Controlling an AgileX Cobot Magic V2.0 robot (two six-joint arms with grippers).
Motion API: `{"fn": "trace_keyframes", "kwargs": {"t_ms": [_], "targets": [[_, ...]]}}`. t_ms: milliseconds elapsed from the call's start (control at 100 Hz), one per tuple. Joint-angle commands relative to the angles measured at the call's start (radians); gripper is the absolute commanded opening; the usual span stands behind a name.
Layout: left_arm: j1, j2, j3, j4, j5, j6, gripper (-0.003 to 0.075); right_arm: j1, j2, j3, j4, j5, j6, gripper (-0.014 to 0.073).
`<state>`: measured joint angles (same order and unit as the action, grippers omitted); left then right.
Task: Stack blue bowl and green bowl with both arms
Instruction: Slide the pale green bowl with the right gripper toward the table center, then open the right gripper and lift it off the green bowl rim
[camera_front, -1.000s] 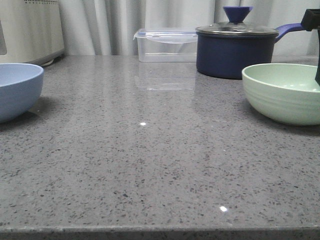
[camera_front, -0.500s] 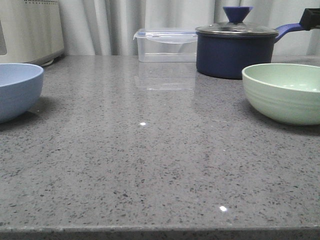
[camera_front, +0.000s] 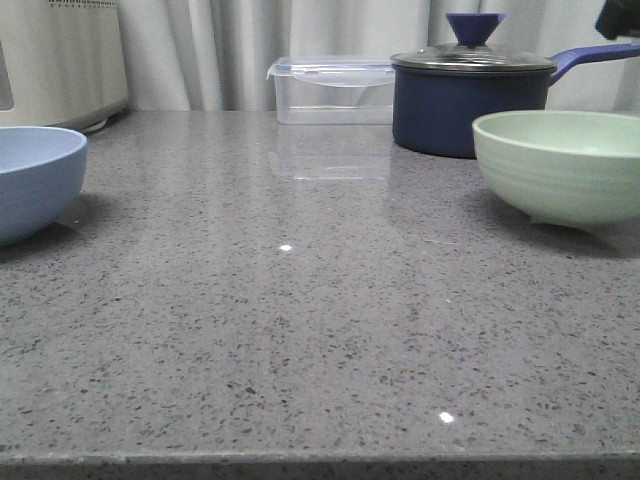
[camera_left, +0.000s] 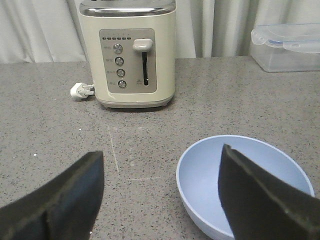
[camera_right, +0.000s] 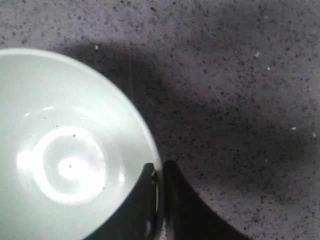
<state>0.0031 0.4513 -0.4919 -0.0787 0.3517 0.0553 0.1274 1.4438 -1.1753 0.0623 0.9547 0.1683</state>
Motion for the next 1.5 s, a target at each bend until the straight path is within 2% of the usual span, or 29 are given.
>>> {"fn": "trace_keyframes", "kwargs": {"t_ms": [0, 340, 550, 760, 1000, 1070, 1260, 1490], "targets": [[0.001, 0.014, -0.037, -0.012, -0.08, 0.001, 0.0479, 0.03, -0.031, -0.059, 0.043, -0.024, -0.035, -0.008], [0.001, 0.014, -0.037, -0.012, -0.08, 0.001, 0.0479, 0.257, 0.041, -0.132, 0.095, -0.095, -0.037, -0.008], [0.001, 0.014, -0.037, -0.012, -0.08, 0.001, 0.0479, 0.359, 0.125, -0.197, 0.101, -0.134, -0.036, -0.008], [0.001, 0.014, -0.037, -0.012, -0.08, 0.001, 0.0479, 0.411, 0.192, -0.256, 0.101, -0.152, -0.036, -0.008], [0.001, 0.014, -0.037, -0.012, -0.08, 0.001, 0.0479, 0.42, 0.226, -0.266, 0.101, -0.16, -0.036, -0.0076], [0.001, 0.014, -0.037, -0.012, -0.08, 0.001, 0.0479, 0.42, 0.226, -0.266, 0.101, -0.16, -0.036, -0.0043], [0.001, 0.014, -0.037, -0.012, -0.08, 0.001, 0.0479, 0.42, 0.226, -0.266, 0.101, -0.16, -0.036, 0.0185], [0.001, 0.014, -0.037, -0.012, -0.08, 0.001, 0.0479, 0.42, 0.196, -0.266, 0.098, -0.153, -0.036, 0.0202]]}}
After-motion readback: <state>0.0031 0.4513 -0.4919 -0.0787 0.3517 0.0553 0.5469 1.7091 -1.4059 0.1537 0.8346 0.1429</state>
